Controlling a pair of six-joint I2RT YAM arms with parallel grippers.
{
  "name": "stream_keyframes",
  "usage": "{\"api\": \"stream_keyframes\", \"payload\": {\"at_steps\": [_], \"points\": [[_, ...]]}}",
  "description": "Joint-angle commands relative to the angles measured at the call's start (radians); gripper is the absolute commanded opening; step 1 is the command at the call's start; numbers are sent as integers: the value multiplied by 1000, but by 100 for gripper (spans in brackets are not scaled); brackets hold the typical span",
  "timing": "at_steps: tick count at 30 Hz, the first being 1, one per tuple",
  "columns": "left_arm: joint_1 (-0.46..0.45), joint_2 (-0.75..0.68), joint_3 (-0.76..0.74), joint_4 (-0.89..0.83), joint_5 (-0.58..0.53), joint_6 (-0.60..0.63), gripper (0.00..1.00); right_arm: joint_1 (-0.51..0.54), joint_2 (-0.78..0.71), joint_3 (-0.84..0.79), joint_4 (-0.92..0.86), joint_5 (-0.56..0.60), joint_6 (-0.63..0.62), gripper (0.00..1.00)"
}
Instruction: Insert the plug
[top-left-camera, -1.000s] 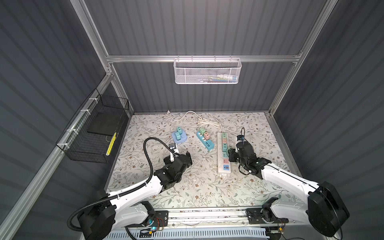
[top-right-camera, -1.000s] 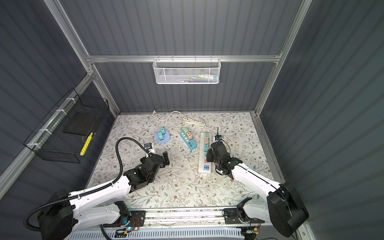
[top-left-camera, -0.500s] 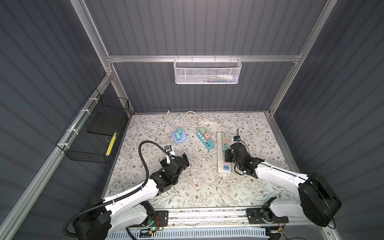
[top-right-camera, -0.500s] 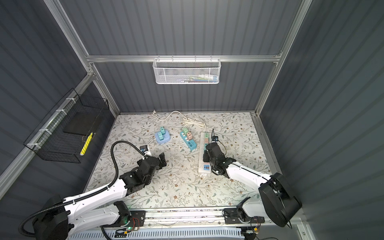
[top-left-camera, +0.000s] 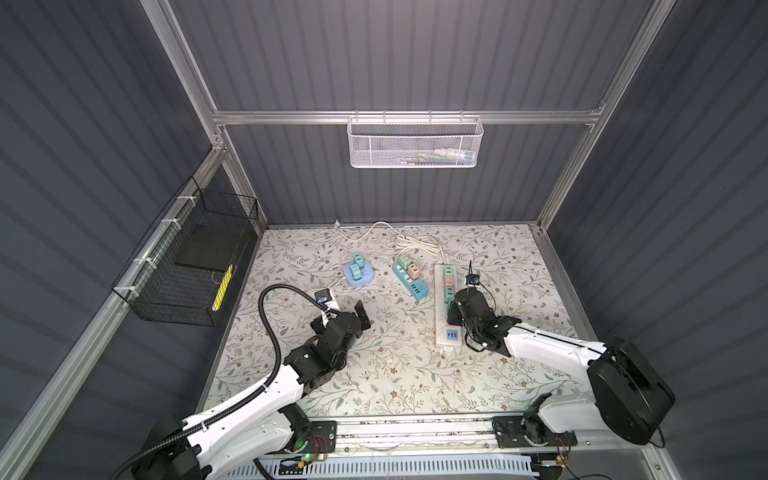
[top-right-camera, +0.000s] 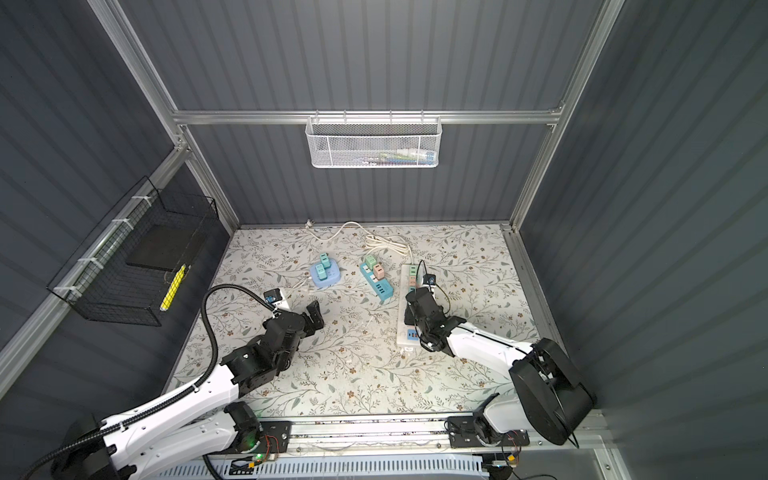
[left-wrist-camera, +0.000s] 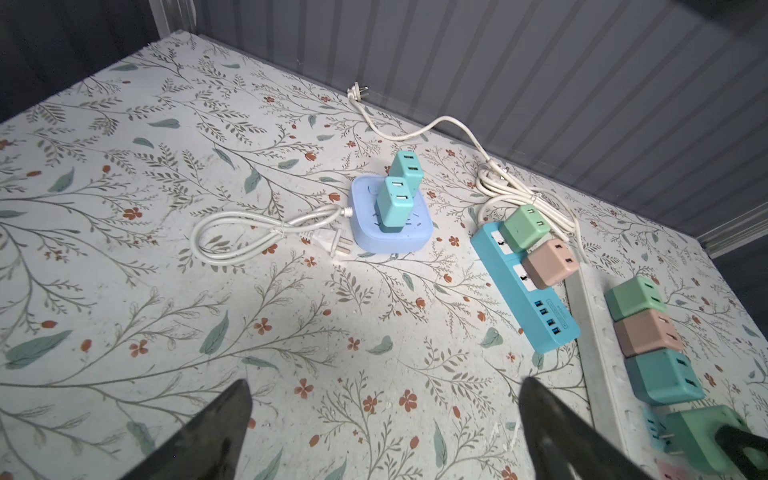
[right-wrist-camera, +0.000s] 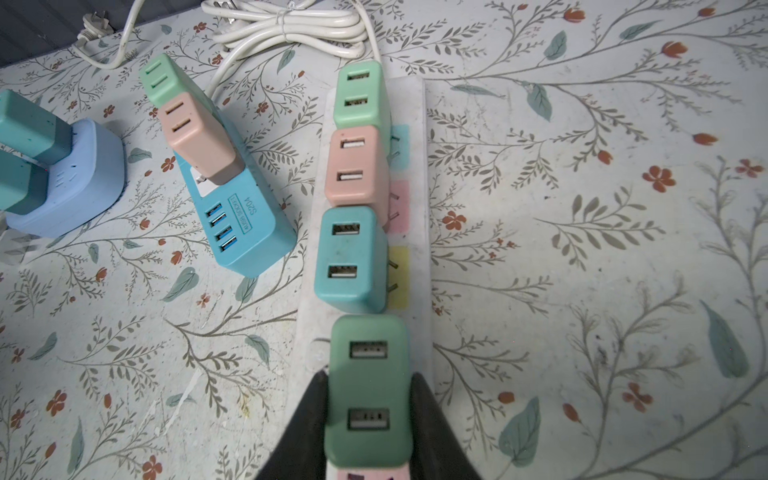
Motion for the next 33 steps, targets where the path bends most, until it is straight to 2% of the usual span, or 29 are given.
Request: {"api": "stream_keyframes", "payload": {"at_steps": [1, 4, 20, 33], "points": [[29, -16, 123, -96, 4, 72, 100, 3, -7, 22, -19, 29, 16, 22], [47, -1, 172, -134, -19, 80, 100, 4, -6, 25, -27, 19, 23, 22], [71, 43, 96, -104, 16, -6, 100, 20, 9, 21, -32, 41, 49, 22], [75, 39, 61, -88, 40, -25, 100, 71, 55, -2, 56, 166, 94, 21]]}}
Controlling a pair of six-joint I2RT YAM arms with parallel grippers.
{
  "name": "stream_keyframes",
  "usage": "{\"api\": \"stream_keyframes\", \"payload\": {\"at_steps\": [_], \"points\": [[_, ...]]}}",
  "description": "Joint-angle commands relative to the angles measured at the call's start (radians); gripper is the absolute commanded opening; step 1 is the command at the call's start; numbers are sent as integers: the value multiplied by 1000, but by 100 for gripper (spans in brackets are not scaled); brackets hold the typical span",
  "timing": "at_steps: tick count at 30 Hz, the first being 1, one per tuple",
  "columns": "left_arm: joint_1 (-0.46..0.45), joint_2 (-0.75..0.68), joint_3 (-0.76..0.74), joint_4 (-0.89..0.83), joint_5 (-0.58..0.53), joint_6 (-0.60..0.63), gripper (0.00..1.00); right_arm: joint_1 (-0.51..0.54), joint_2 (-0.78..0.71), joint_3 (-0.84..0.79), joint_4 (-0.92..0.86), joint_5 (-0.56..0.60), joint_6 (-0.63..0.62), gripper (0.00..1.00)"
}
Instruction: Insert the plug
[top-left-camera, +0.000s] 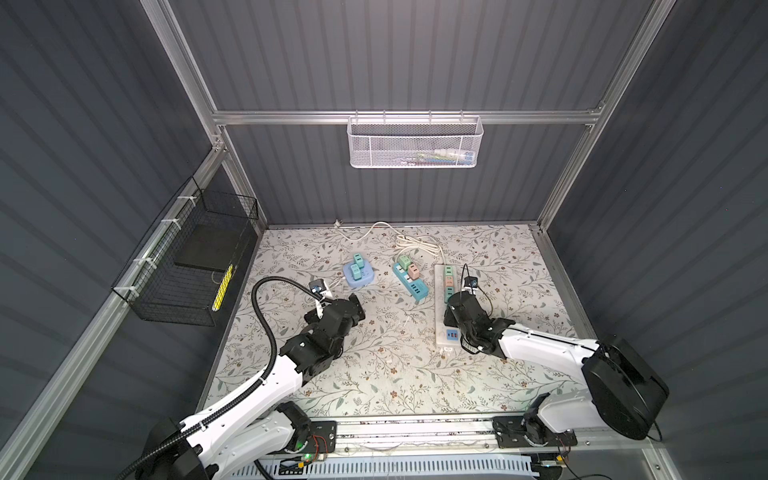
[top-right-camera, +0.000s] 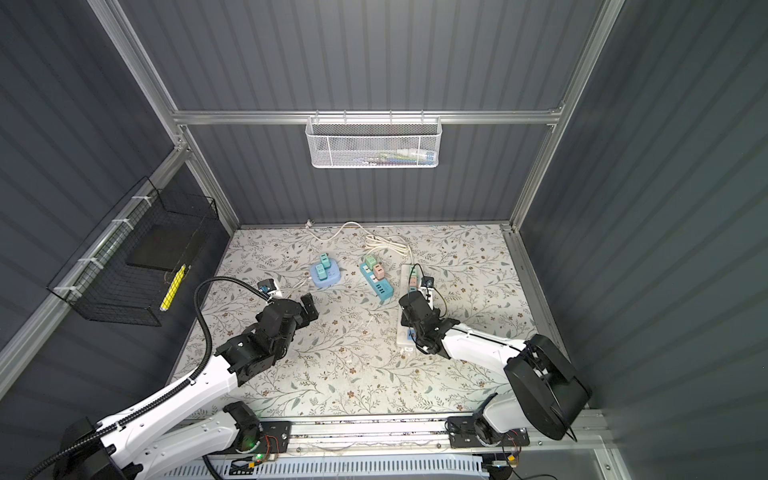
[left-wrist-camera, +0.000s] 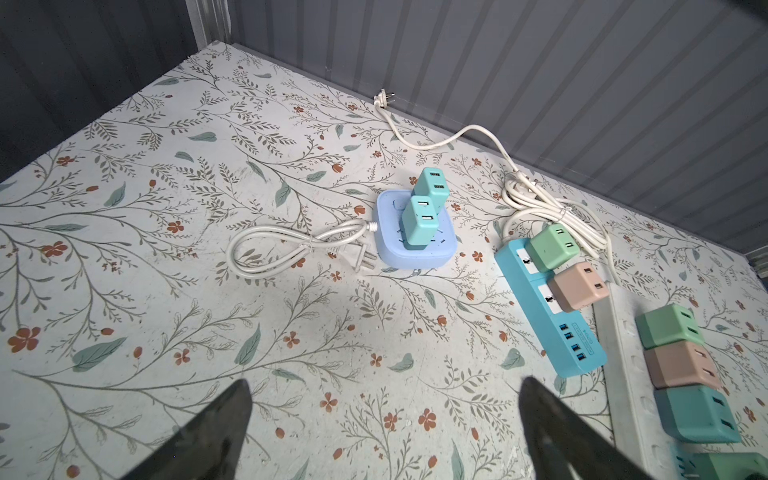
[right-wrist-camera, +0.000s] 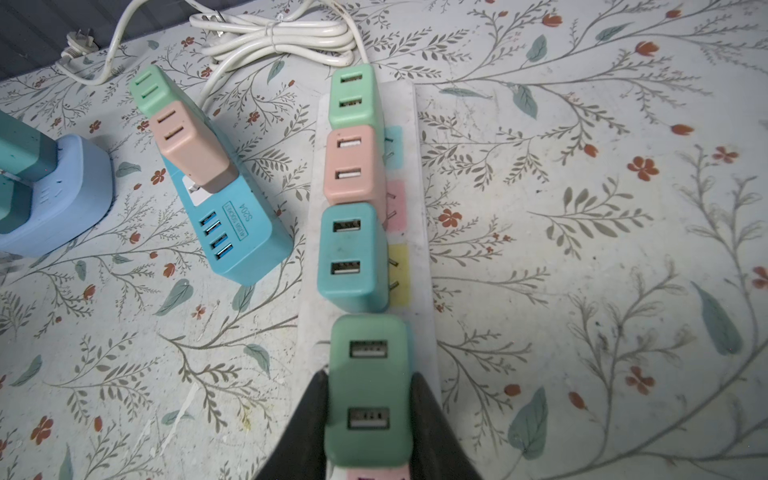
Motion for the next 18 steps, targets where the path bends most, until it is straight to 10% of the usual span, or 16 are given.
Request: {"api": "stream_keyframes", "payload": {"at_steps": [1, 18], "points": [[7, -4, -20, 10, 9, -19, 100, 8, 23, 3, 22, 52, 24, 21], [9, -4, -34, 23, 21, -25, 100, 10, -80, 27, -38, 74, 2, 21]]}}
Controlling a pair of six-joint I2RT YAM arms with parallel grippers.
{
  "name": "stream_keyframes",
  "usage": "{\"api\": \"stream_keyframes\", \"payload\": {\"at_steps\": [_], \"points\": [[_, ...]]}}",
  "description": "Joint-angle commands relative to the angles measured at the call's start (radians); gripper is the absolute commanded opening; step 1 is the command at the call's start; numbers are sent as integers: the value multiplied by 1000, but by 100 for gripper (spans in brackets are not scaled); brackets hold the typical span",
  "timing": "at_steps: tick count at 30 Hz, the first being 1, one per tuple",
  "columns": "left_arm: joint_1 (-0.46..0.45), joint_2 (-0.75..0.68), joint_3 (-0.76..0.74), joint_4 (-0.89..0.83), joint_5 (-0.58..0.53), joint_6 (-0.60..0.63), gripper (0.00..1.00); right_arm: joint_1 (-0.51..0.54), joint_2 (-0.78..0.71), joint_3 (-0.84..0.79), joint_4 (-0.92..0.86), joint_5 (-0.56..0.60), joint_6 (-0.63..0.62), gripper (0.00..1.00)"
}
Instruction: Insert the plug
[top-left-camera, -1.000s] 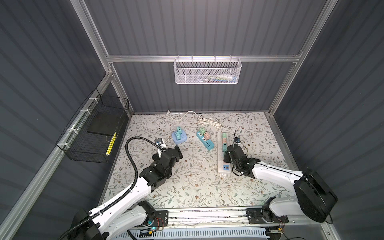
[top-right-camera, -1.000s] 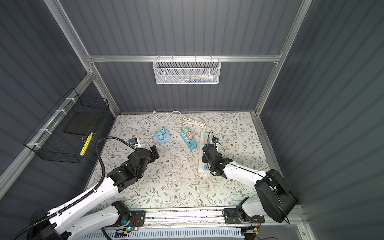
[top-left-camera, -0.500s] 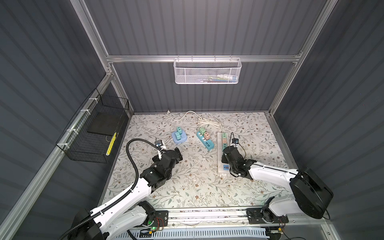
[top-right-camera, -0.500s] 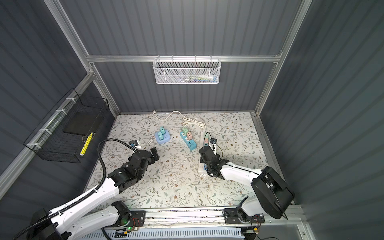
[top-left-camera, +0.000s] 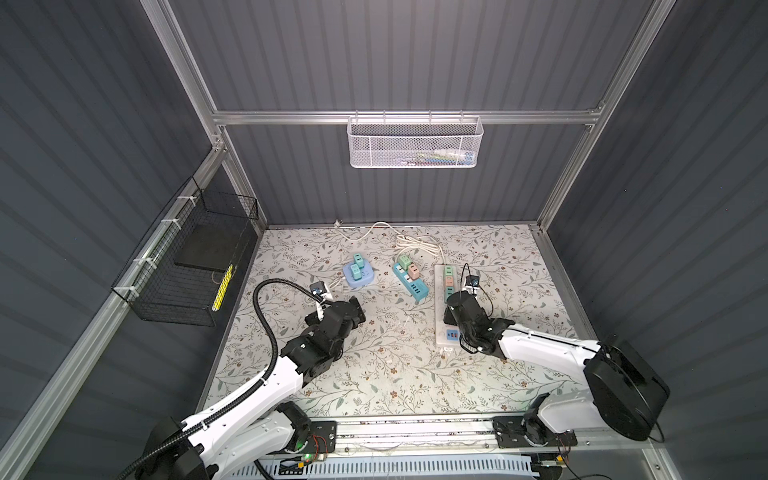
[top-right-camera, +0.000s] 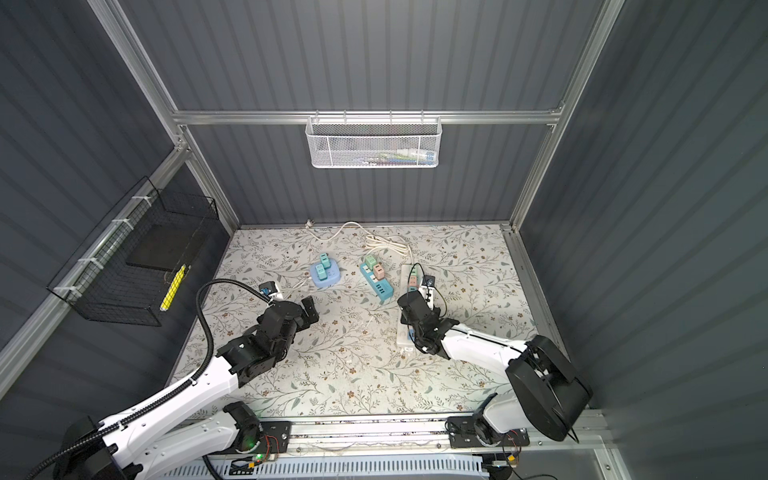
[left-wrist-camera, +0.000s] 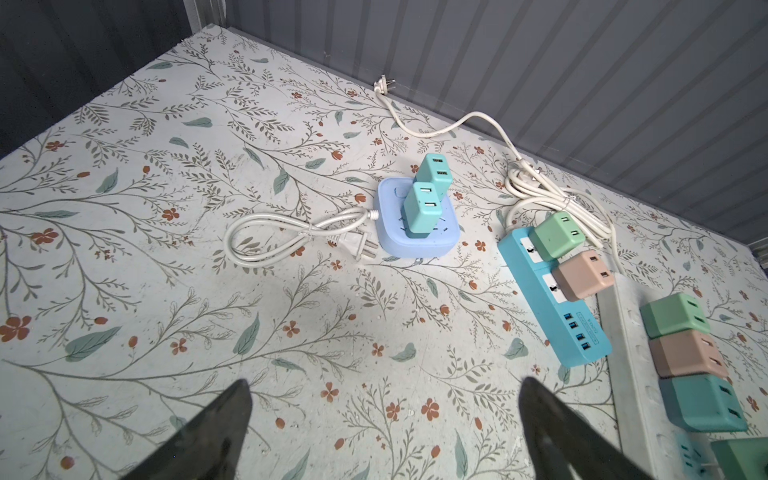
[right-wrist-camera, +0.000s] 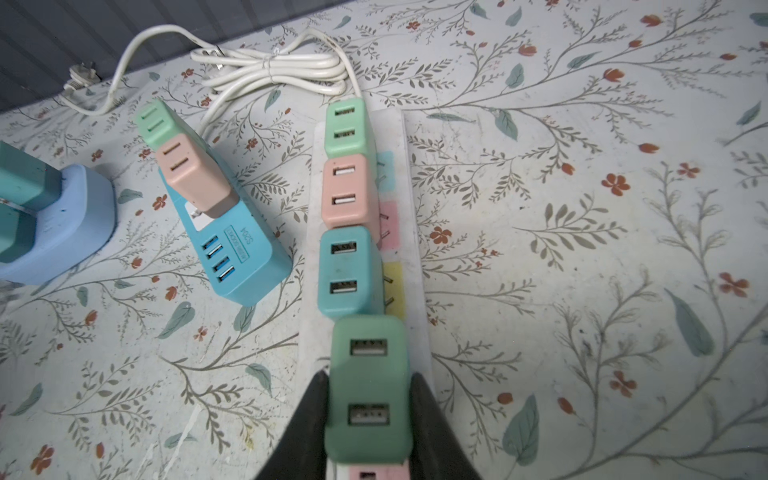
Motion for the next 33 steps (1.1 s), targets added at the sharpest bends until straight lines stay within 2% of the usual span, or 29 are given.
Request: {"api": "stream_keyframes", "payload": {"at_steps": [1, 16, 24, 33], "points": [[10, -1, -8, 17, 9, -15, 100, 2, -32, 19, -21, 28, -18, 22], [10, -15, -7, 6, 17, -11, 100, 1, 109, 42, 54, 34, -55, 21], [11, 4, 11, 9, 18, 5, 100, 7, 126, 28, 64, 23, -36, 21], [14, 11, 15, 12, 26, 7, 100, 11, 116, 48, 49, 66, -42, 21]]}}
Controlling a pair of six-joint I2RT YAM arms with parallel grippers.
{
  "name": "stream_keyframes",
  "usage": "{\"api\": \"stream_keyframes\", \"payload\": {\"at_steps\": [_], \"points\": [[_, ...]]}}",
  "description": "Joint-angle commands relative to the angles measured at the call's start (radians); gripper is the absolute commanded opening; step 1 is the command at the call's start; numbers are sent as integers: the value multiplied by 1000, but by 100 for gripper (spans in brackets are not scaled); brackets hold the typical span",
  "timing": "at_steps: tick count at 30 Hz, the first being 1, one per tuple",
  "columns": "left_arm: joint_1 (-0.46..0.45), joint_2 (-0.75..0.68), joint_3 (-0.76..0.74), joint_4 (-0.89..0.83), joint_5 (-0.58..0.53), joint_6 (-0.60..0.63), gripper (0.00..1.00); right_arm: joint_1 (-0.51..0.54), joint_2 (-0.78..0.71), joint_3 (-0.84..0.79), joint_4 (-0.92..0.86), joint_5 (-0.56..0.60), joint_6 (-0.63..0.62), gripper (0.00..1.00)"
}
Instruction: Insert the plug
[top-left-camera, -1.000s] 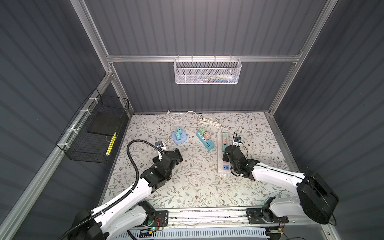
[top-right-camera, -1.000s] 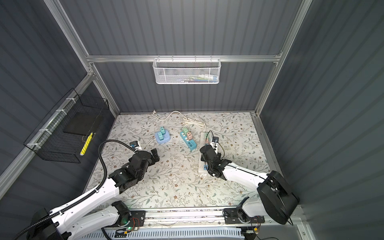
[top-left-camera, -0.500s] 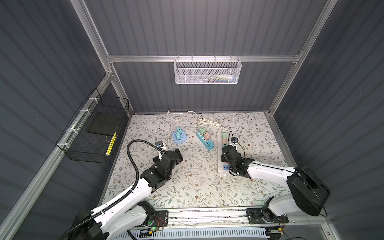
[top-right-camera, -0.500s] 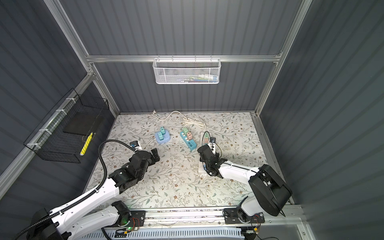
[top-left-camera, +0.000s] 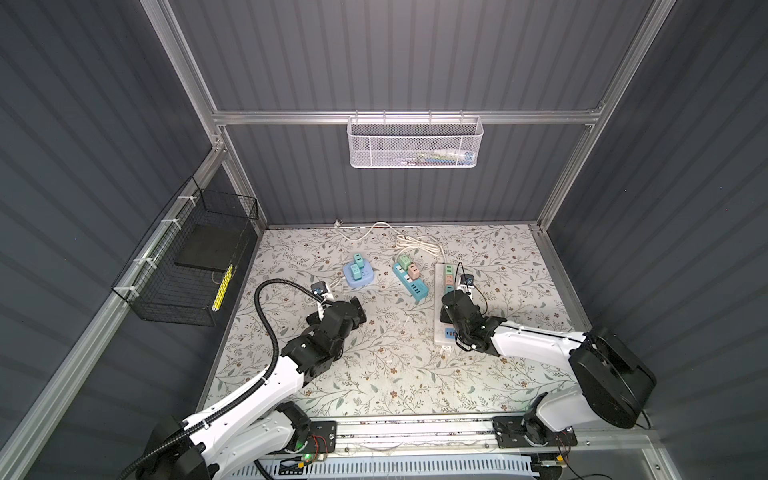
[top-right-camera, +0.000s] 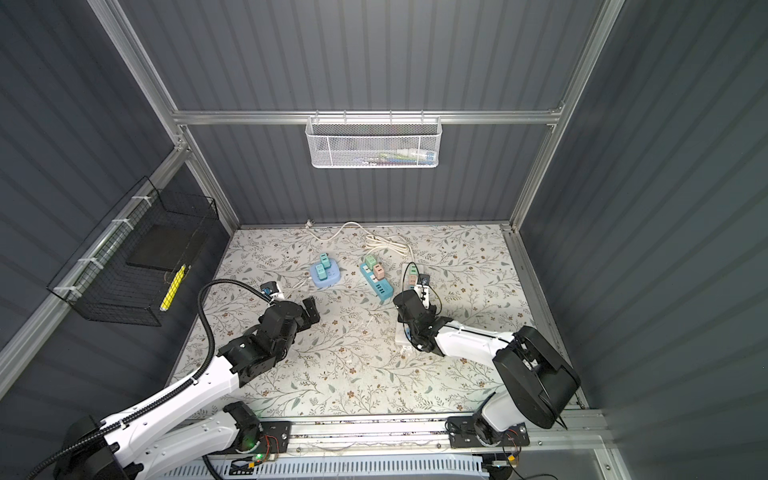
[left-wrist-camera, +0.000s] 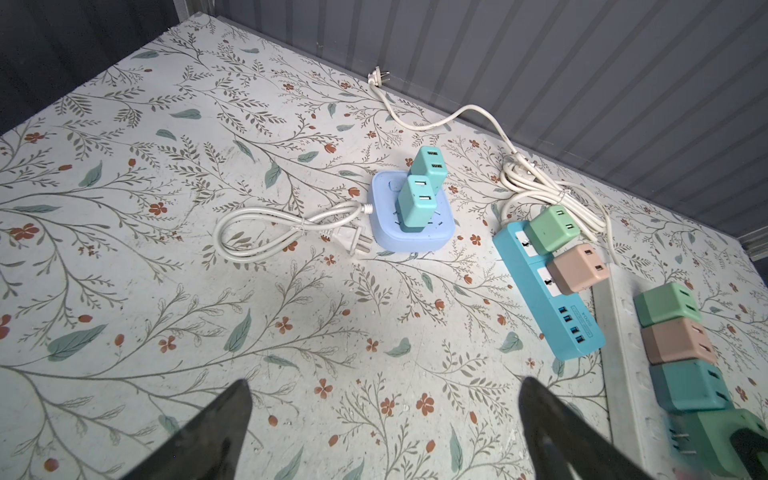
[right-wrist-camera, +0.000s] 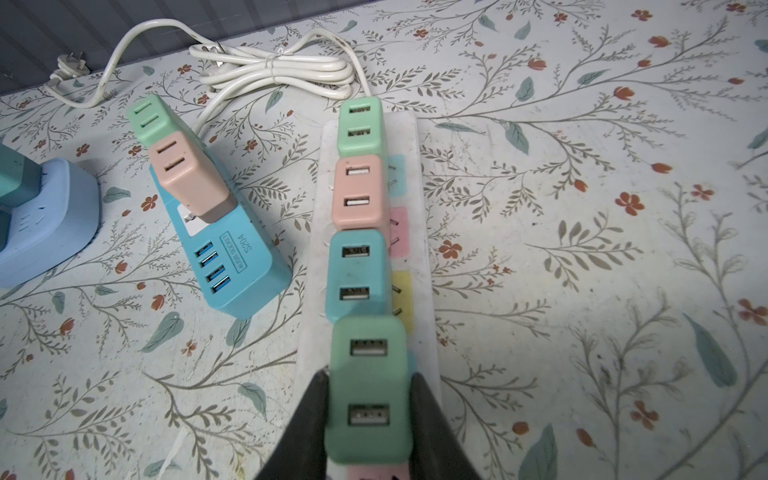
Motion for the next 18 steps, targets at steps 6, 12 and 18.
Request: {"api": "stream_keyframes", "payload": {"at_steps": [6, 12, 18], "points": [[9, -13, -2, 7, -1, -2, 100, 21, 60, 21, -35, 74, 9, 20], [9, -22, -9, -3, 3, -3, 100, 42, 60, 11, -26, 70, 32, 20], [11, -30, -10, -5, 2, -5, 100, 45, 62, 24, -42, 50, 61, 20]]}}
